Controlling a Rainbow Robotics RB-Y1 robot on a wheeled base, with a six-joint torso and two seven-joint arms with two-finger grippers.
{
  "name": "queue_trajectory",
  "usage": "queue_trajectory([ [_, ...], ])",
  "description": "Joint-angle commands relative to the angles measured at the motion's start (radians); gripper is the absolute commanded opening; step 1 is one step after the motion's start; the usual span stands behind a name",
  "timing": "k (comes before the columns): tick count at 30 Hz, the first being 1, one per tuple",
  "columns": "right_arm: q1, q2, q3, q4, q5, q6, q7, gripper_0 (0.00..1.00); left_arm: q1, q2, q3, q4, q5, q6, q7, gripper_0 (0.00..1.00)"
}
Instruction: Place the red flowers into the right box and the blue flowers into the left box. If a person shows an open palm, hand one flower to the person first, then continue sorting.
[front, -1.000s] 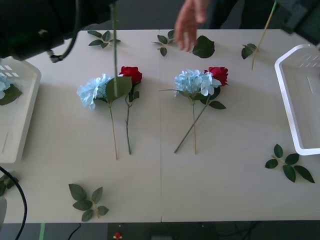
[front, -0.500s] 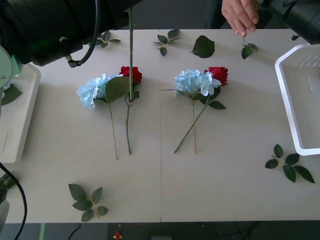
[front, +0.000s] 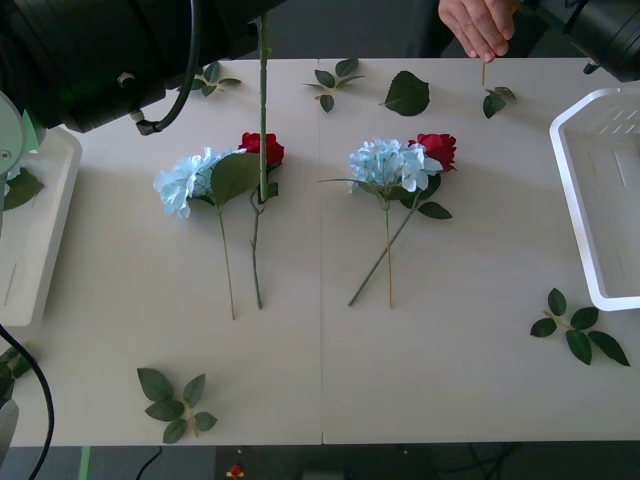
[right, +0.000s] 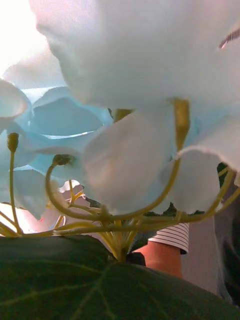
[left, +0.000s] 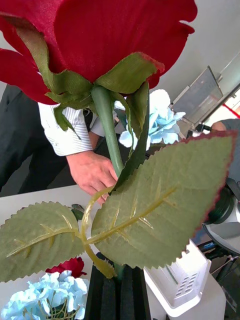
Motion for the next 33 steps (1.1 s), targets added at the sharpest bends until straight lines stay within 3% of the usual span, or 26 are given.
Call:
queue_trajectory([
  [1, -0.044, 0.006, -0.002, -0.003, -0.002, -0.011, 0.022, 1.0, -0.032, -0.001, 0.003, -0.035, 0.012, -0.015, -0.008, 0.0],
  [21, -0.042, 0.008, -0.002, -0.01, -0.042, 0.009, 0.019, 1.0, -0.032, -0.001, 0.003, -0.026, 0.018, -0.013, -0.007, 0.0],
  [27, -0.018, -0.029, -0.004, -0.01, -0.147, 0.109, 0.016, 1.0, -0.071, 0.001, 0.006, -0.009, 0.07, 0.011, 0.0, 0.0],
  [33, 0.076, -0.092, -0.048, -0.021, -0.204, 0.265, -0.001, 1.0, -0.118, 0.002, -0.007, 0.003, 0.069, 0.011, -0.013, 0.0],
])
